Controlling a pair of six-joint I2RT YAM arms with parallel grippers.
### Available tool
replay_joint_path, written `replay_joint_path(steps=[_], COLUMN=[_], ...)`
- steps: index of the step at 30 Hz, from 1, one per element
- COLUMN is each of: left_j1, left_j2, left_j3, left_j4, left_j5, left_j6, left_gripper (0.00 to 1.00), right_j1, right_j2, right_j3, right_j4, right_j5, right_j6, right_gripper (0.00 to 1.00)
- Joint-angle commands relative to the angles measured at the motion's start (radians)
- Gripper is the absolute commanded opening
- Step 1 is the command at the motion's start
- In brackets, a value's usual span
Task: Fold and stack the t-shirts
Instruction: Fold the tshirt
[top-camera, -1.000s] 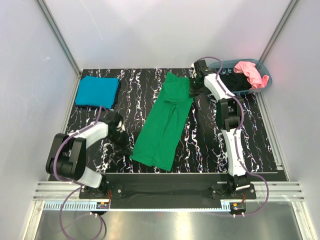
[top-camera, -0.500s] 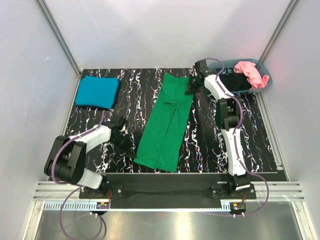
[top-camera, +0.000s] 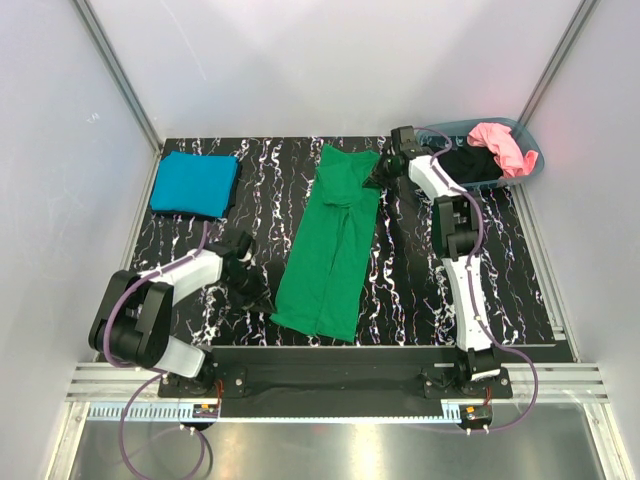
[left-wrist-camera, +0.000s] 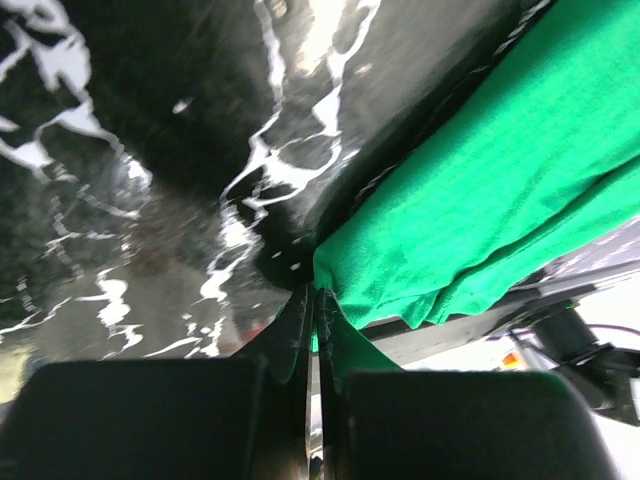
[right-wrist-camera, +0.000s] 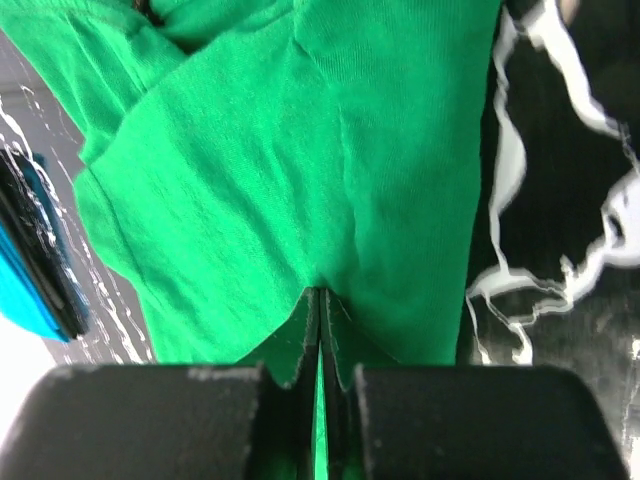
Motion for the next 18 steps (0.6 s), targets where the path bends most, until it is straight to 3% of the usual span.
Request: replay_joint_path(steps=[1,4,7,15,18], left_j1=[-0.014,-0.025,-0.037,-0.077,-0.075], left_j2=[-0.03,-0.021,0.02,0.074,0.088], left_j3=[0.006,0.019,0.028,0.082,0.106], left_j4=[0.09,0.151,0.208,0.161,0.054], left_j5=[0.046,0.071,0.106,0.083,0.064], left_j6=[-0.081,-0.146,-0.201,-0.192,-0.137], left_gripper=[0.01,0.04,0.02,0.02,0.06], right_j1=[-0.001,-0.004,-0.02,-0.052,-0.052], right_j2=[0.074,0.156,0.176,0.223,0.158], right_j3=[0.186,0.338,0.334,0.386,0.372], right_j4=[-0.084,-0.163,-0.1,0.011,0.026], right_j5=[-0.01,-0.004,-0.044,-0.208,-0.234], right_j6=[-0.1,-0.171,-0.172,-0.096,-0.091], right_gripper=[0.05,0.06,0.09,0.16,0.3])
